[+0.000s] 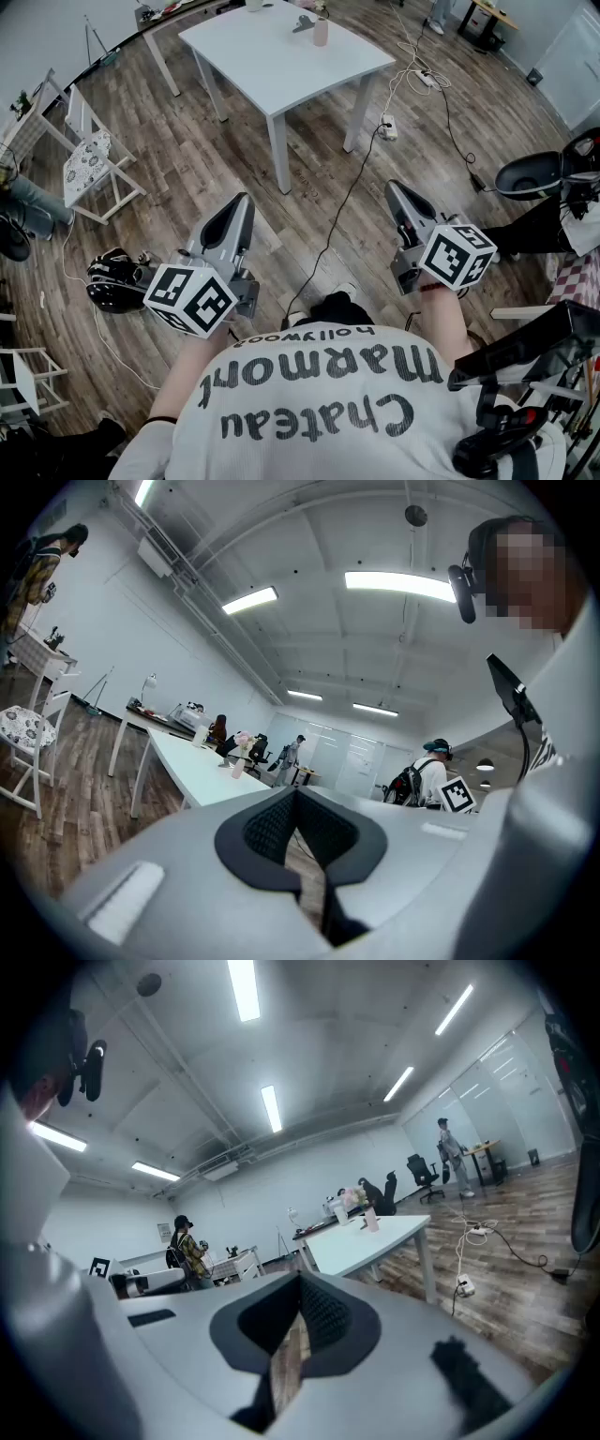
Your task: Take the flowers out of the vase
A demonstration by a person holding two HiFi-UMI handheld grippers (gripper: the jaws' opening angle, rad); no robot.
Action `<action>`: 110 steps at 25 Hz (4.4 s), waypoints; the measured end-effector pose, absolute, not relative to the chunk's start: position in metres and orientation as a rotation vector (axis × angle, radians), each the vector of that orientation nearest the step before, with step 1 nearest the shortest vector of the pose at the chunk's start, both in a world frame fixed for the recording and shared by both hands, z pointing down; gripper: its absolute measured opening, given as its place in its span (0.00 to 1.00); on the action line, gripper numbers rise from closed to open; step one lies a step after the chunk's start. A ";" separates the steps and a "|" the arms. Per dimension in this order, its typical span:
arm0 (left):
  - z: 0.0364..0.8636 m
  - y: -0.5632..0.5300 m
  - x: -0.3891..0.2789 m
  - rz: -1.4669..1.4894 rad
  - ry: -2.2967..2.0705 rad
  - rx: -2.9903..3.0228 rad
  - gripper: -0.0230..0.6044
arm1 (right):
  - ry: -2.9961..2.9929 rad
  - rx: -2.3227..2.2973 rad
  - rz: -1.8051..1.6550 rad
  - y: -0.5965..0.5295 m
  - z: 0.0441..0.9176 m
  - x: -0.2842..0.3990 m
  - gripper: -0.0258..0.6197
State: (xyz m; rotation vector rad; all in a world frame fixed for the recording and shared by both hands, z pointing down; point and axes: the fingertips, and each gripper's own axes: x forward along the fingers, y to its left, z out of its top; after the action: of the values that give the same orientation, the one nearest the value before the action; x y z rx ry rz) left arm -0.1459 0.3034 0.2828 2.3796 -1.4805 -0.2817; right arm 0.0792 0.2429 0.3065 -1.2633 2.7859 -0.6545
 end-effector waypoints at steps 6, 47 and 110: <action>0.283 0.298 -0.152 -0.276 -1.485 2.384 0.04 | 2.776 -1.268 -0.650 0.236 0.308 0.075 0.06; 0.292 -0.059 -0.132 -0.251 -1.679 2.204 0.04 | 2.936 -0.972 -0.945 -0.151 0.354 0.058 0.06; 0.342 -0.308 -0.211 -0.201 -2.088 1.679 0.04 | 3.270 -0.453 -0.577 -0.503 0.365 -0.055 0.26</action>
State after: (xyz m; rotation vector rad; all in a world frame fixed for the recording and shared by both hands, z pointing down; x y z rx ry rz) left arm -0.2108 -0.3083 0.3425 1.6789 -2.0875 -0.2012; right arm -0.0553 -0.5034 0.3651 -0.4528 3.2703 -0.5767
